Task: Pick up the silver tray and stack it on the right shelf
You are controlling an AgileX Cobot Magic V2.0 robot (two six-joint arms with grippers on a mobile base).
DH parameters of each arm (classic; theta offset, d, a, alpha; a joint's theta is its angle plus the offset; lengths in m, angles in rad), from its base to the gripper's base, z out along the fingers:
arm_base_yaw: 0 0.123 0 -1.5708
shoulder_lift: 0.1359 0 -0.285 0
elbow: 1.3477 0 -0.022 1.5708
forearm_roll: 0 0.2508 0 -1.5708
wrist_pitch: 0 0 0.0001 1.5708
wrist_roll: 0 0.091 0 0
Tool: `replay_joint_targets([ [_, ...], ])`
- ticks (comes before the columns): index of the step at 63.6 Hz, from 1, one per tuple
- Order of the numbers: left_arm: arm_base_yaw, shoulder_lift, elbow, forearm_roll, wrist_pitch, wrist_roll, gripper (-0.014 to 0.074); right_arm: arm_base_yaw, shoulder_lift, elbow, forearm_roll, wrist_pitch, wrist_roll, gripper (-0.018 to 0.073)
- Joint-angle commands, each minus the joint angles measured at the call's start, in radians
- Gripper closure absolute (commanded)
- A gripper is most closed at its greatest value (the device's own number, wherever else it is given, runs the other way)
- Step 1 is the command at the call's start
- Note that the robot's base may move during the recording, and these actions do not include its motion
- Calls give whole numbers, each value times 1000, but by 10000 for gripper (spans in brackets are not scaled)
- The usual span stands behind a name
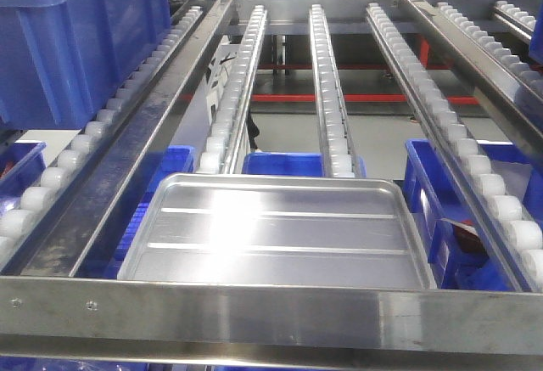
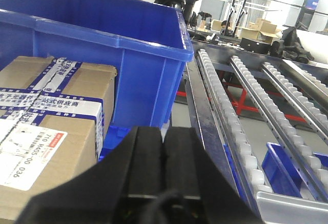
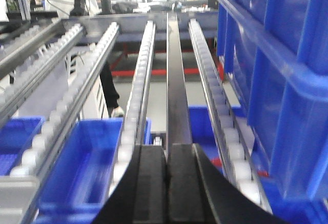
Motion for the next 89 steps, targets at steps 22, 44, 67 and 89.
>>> replay_joint_targets([
  [22, -7, 195, -513, 40, 421, 2, 697, 21, 148, -415, -3, 79, -6, 500],
  [44, -20, 594, -753, -82, 548, 172, 685, 230, 461, -611, -3, 253, -6, 281],
  [67, -167, 842, -920, -271, 734, 367, 393, 564, 733, -702, 0, 293, -6, 118],
  [89, -512, 1116, -1028, -366, 721, 417, 260, 657, 959, -740, 129, 277, -6, 120],
])
